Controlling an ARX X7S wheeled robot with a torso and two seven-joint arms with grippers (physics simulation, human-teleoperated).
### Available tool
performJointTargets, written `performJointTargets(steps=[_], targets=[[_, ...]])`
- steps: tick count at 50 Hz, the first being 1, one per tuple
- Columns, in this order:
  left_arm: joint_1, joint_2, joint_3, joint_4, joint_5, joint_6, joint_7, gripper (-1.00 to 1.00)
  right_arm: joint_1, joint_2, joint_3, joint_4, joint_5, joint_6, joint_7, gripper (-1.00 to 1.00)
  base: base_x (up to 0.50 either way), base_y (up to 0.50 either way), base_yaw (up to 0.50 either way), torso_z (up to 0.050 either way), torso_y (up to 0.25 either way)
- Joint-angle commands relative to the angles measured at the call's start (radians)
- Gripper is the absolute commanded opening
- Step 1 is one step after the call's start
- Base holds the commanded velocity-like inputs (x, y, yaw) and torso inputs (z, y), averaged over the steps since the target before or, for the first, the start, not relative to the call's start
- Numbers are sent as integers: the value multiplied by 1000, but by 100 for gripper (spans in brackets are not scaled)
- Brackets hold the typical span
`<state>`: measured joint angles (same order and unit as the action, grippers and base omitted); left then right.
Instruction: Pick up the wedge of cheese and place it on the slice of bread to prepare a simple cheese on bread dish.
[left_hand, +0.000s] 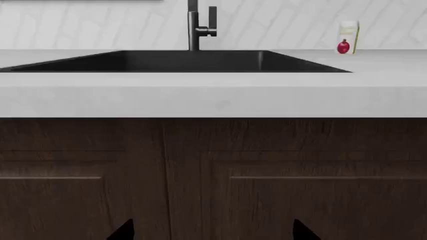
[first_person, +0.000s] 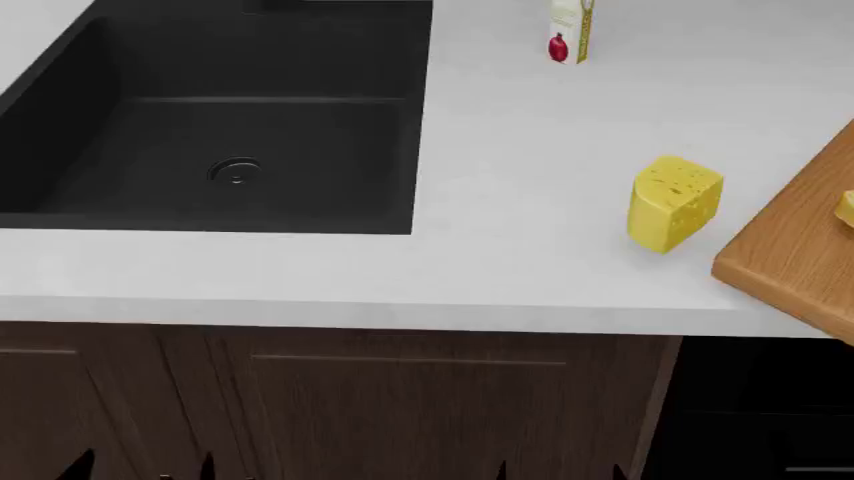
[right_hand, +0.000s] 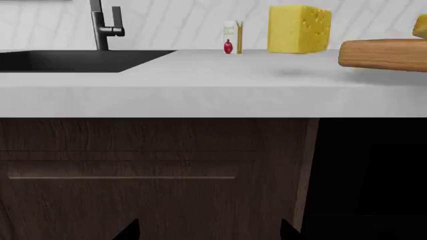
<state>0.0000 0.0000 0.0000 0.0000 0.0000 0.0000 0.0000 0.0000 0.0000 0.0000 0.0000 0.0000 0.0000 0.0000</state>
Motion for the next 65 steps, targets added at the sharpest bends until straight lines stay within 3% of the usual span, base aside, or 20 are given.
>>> performJointTargets(steps=[1, 21, 47, 60, 65], targets=[[0, -10, 11, 0, -10, 0, -11, 100, 0, 9, -13, 0, 9, 0, 13, 100, 0, 0, 0, 0, 0], [7, -63, 72, 16, -35, 25, -90, 100, 12, 61, -76, 6, 35, 1, 89, 100, 0, 0, 0, 0, 0], [35, -102, 124, 116, -12, -34, -153, 100, -16, 99, -105, -68, 53, 27, 144, 100, 0, 0, 0, 50, 11], [44, -118, 131, 142, -26, -40, -175, 100, -28, 116, -110, -81, 73, 21, 160, 100, -468, 0, 0, 50, 11], [30, -129, 142, 179, -31, -93, -168, 100, -12, 134, -109, -144, 89, 92, 158, 100, -200, 0, 0, 50, 11]])
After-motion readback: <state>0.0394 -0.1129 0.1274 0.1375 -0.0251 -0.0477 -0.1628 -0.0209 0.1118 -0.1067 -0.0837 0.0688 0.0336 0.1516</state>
